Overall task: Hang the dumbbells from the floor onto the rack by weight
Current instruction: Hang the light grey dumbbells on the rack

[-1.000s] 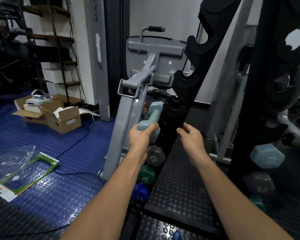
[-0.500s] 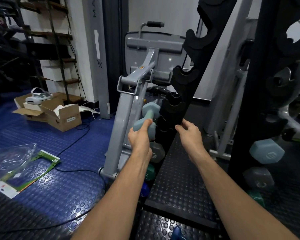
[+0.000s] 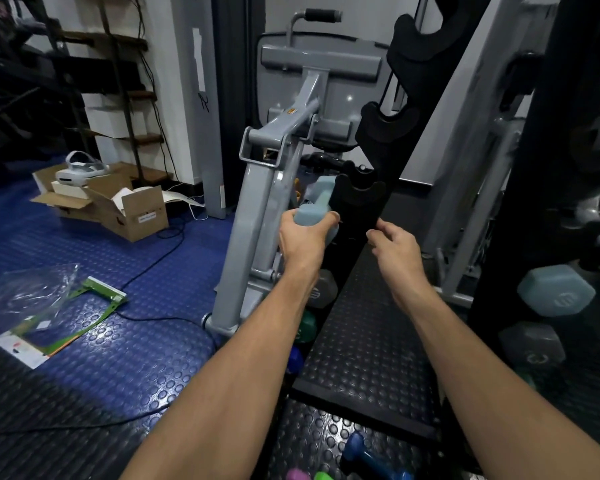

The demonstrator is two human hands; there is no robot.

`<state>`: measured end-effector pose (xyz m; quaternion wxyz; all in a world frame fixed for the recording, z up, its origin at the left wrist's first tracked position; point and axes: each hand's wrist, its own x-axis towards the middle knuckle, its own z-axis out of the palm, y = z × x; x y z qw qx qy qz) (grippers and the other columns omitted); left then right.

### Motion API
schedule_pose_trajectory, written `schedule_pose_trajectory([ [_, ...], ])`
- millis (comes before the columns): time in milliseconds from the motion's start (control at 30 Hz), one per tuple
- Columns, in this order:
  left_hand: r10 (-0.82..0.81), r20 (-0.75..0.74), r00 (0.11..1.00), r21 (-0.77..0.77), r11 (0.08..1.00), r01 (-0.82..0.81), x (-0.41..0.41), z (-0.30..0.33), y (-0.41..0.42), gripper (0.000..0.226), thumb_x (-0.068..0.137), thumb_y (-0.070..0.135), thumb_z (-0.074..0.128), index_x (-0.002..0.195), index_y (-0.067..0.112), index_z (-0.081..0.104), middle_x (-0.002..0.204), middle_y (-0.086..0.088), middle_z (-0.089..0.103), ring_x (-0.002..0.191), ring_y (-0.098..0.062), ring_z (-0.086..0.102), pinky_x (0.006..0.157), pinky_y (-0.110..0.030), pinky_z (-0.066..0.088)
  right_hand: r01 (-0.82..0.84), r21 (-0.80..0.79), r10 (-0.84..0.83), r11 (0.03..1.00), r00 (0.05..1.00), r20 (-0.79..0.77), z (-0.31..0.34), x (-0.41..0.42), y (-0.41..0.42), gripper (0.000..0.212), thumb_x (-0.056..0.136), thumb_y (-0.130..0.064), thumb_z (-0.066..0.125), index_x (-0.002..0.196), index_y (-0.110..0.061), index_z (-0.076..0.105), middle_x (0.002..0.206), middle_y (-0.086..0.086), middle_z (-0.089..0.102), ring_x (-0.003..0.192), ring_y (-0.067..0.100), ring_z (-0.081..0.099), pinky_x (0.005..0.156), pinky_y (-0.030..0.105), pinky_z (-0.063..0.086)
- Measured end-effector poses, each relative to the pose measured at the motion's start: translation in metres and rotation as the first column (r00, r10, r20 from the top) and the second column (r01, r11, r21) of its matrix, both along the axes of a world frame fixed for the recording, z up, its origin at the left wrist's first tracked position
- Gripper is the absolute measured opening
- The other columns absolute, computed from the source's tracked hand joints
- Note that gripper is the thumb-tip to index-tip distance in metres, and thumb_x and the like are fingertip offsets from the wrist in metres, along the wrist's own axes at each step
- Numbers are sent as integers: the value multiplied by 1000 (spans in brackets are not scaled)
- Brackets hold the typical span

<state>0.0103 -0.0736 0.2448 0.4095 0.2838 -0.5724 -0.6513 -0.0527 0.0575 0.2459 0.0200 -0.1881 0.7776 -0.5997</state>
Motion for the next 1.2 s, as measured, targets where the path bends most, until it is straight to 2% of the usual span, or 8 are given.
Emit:
schedule_pose_trajectory([
  [267,49,193,980,-398,917,33,1,3,2,65,55,48,85,107,28,53,97,9,62,88,-11,64,75,-39,59,-24,-31,24,999,1000,15,3,7,3,50,85,-43,59,133,-33,66,129,-10,68,119,8,64,109,41,50],
  [367,88,276,957,-628,770,111,1,1,-1,66,55,47,85,108,27,51,101,11,57,99,-13,54,87,-39,49,-26,-24,27,999,999,24,4,7,4,41,81,-49,57,120,-44,70,127,-10,69,118,9,64,109,42,50],
  [467,88,338,937,-741,638,208,1,-2,-5,73,57,42,89,115,23,49,106,8,48,110,-18,47,95,-40,44,-19,-36,20,999,999,30,4,6,4,57,83,-46,57,137,-28,64,131,-8,67,121,11,63,111,42,49],
  [600,11,352,936,-745,608,273,-3,-3,-7,105,61,36,93,143,20,30,131,0,47,125,-21,43,106,-42,41,-53,-25,54,998,998,42,4,5,5,66,83,-46,58,145,-24,57,139,-7,63,127,11,59,114,41,46],
  [733,-139,316,938,-642,696,320,2,-13,-1,124,66,27,92,158,22,9,148,-2,37,138,-19,35,116,-46,37,-82,4,82,997,996,44,7,8,6,66,83,-45,57,147,-27,55,142,-9,61,130,9,57,114,41,45],
  [867,-193,303,933,-605,718,345,3,-14,2,141,72,23,90,159,24,-21,170,-4,11,156,-22,10,126,-57,12,-87,20,86,996,996,36,4,7,6,74,79,-52,56,149,-29,52,148,-10,57,135,9,53,116,41,44],
  [967,-182,337,924,-619,697,363,4,-11,0,141,73,22,90,159,26,-23,172,-3,2,158,-24,-1,125,-61,3,-70,26,70,997,997,31,5,10,6,70,84,-48,55,150,-26,51,149,-8,56,136,11,53,115,43,44],
  [1200,-229,301,926,-598,711,370,6,-14,2,132,70,41,86,162,30,-8,170,-1,13,157,-22,11,125,-57,16,-90,27,91,996,995,-31,4,11,9,44,99,-36,56,143,-34,59,131,-16,67,121,4,61,106,32,50],
])
